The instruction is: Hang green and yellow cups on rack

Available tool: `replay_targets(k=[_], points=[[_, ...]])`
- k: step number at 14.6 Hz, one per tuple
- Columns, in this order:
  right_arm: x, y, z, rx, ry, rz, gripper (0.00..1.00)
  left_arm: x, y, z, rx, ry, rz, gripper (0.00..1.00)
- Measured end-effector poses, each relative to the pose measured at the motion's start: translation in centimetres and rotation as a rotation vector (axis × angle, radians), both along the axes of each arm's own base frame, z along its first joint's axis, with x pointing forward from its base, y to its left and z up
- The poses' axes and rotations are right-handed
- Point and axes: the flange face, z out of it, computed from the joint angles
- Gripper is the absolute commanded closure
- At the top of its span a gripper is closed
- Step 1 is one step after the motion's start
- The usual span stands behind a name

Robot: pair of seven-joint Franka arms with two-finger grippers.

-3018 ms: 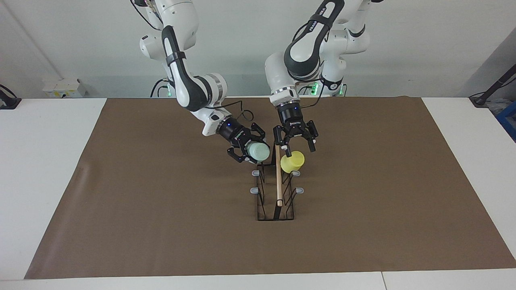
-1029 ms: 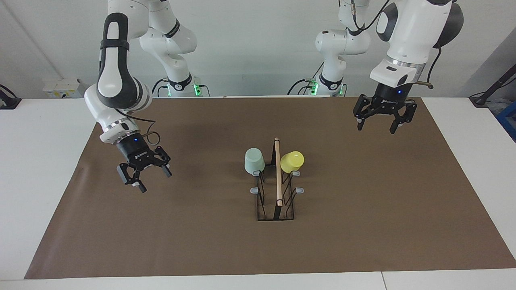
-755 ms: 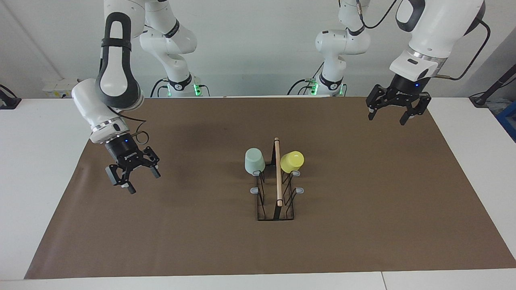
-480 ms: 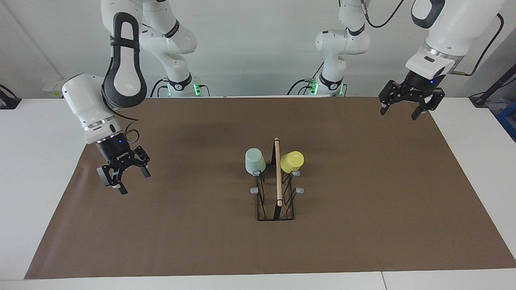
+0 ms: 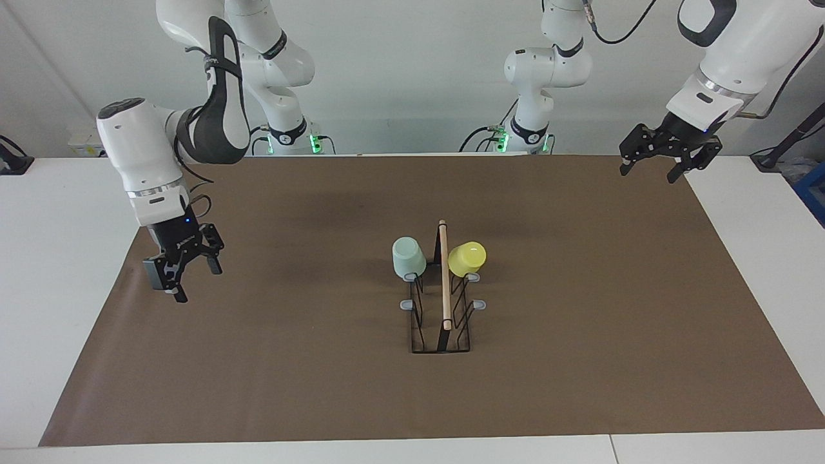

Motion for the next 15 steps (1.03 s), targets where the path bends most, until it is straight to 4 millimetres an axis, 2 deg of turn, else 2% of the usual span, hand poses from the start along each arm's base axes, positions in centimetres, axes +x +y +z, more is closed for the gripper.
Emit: replay_targets(k=[3, 6, 11, 13, 15], points=[[-0.7, 0.6, 2.3, -0.060, 0.089, -0.119, 0.00, -0.3, 0.0, 0.2, 0.032, 0.003, -0.006, 0.00], [-1.5, 1.4, 4.7, -0.049, 0.164, -0.341, 0.00, -0.4, -0.1, 0.4, 0.036, 0.004, 0.025, 0.00], [-3.3, 3.4, 7.0, 0.032, 0.240, -0.715, 0.00, -0.5, -1.0, 0.4, 0.041, 0.008, 0.048, 0.00], [-4.1, 4.3, 9.2, 0.057, 0.280, -0.872, 0.00, -0.5, -1.5, 0.4, 0.043, 0.009, 0.040, 0.00], [-5.0, 4.9, 12.4, 0.075, 0.312, -1.027, 0.00, -0.5, -2.0, 0.4, 0.045, 0.009, 0.033, 0.00]])
